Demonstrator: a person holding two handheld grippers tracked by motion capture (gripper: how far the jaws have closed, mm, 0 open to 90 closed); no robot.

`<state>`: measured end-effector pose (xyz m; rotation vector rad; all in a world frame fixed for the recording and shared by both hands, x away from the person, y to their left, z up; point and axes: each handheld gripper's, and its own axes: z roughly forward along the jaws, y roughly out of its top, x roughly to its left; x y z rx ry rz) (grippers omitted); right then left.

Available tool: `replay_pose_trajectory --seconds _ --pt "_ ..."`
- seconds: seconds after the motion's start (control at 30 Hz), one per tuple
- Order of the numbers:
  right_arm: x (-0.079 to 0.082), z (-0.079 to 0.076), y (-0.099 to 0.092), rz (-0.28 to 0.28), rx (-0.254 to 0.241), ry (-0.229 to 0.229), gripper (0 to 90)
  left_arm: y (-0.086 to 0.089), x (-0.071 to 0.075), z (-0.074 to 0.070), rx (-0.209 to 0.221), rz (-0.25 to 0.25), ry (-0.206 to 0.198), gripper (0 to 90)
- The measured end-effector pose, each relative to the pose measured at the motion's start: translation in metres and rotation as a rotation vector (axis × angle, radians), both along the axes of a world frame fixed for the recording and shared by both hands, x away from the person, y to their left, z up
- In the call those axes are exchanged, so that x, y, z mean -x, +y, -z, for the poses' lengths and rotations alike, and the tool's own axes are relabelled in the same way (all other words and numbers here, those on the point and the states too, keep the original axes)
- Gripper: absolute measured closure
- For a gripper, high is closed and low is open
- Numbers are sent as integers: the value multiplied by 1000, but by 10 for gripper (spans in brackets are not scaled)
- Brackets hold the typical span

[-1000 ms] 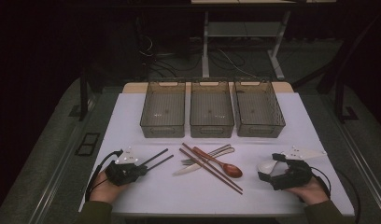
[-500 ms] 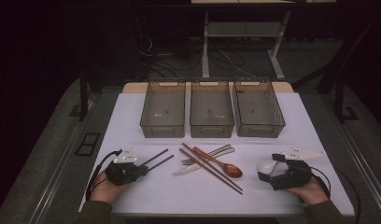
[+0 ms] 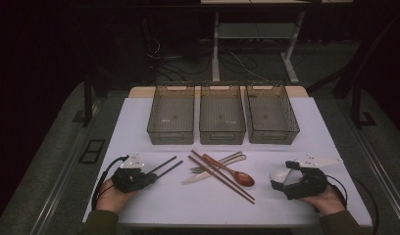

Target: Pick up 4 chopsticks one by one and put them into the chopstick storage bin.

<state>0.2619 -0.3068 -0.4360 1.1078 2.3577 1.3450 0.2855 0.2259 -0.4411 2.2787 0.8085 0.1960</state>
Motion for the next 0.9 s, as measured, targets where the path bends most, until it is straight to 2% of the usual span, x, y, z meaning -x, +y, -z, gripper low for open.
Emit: replay_pose_trajectory --seconds 0.47,0.83,0.9 --pt "0 3 4 -8 6 -6 13 -5 1 -7 -11 -2 5 853" --pt "-1 8 11 -24 28 9 13 -7 1 -15 34 -11 14 853" --pt "-2 8 11 -23 32 9 13 -8 0 -16 33 1 11 853"
